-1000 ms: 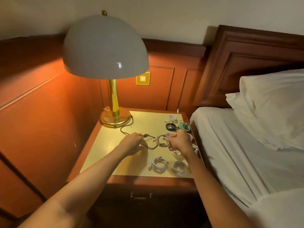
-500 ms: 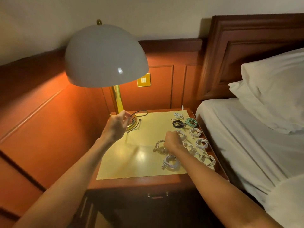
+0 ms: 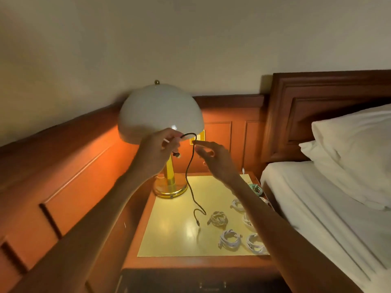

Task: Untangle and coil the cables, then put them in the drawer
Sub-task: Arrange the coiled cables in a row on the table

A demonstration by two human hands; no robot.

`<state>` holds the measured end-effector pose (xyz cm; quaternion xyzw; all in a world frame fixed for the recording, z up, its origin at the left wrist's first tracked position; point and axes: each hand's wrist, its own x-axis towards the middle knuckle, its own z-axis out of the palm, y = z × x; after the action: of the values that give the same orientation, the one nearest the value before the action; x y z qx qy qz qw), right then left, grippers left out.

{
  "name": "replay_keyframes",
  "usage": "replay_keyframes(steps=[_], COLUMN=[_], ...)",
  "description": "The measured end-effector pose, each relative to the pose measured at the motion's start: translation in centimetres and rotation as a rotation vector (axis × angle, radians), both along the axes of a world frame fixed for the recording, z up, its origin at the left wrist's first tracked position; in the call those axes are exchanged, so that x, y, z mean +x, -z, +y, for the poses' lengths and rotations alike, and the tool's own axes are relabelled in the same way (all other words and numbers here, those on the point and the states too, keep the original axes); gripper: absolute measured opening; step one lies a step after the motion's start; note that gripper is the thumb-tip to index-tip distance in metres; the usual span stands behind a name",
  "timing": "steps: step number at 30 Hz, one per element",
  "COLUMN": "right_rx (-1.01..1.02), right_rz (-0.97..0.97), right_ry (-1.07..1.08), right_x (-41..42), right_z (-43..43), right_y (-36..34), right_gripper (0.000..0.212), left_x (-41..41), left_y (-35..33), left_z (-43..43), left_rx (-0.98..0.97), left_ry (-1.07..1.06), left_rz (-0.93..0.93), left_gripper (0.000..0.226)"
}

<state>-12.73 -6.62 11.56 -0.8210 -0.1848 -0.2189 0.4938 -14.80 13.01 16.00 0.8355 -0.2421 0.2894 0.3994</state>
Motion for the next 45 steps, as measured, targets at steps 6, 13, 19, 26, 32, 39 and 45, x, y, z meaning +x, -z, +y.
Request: replay_keyframes(steps=[6, 13, 19, 26, 32, 39, 45], right_rx=[0.443, 0.089, -0.476, 0.036, -0.025, 0.222, 0.36], right_rz=[0.047, 0.115, 0.064, 0.303, 0.19, 0.35, 0.423], right_ry=[-0.249, -0.13, -0.073, -0.263, -0.259, -0.346, -0.239], right_x=[-3.0, -9.3, -14.4, -15.5, -14.9, -14.0, -13.2], right_z=[1.9, -0.3, -1.9, -1.5, -1.8, -1.5, -0.5], right_y=[-8.2, -9.5, -8.8, -7.3, -8.0, -7.3, -4.7], right_gripper=[0.022, 0.02, 0.045, 0.04, 0.04, 0.038, 0.035], left_x=[-3.5, -7.6, -11.1, -11.8, -12.0, -13.2, -13.9], left_y=[-5.3, -3.4, -1.6, -0.6, 1.9, 2.6, 1.0], left_z=[4.3, 5.1, 1.6, -0.9, -1.3, -2.3, -1.1], left_rx=[0.002, 0.0, -0.175, -0.288, -0.285, -0.462, -0.622], left_ry=[0.079, 0.318, 0.373, 0.405, 0.6, 0.704, 0.835], left_rz=[0.03, 0.483, 0.421, 0.454, 0.662, 0.756, 0.928], left_gripper=[0.018, 0.028, 0.03, 0.028, 0.029, 0.034, 0.033])
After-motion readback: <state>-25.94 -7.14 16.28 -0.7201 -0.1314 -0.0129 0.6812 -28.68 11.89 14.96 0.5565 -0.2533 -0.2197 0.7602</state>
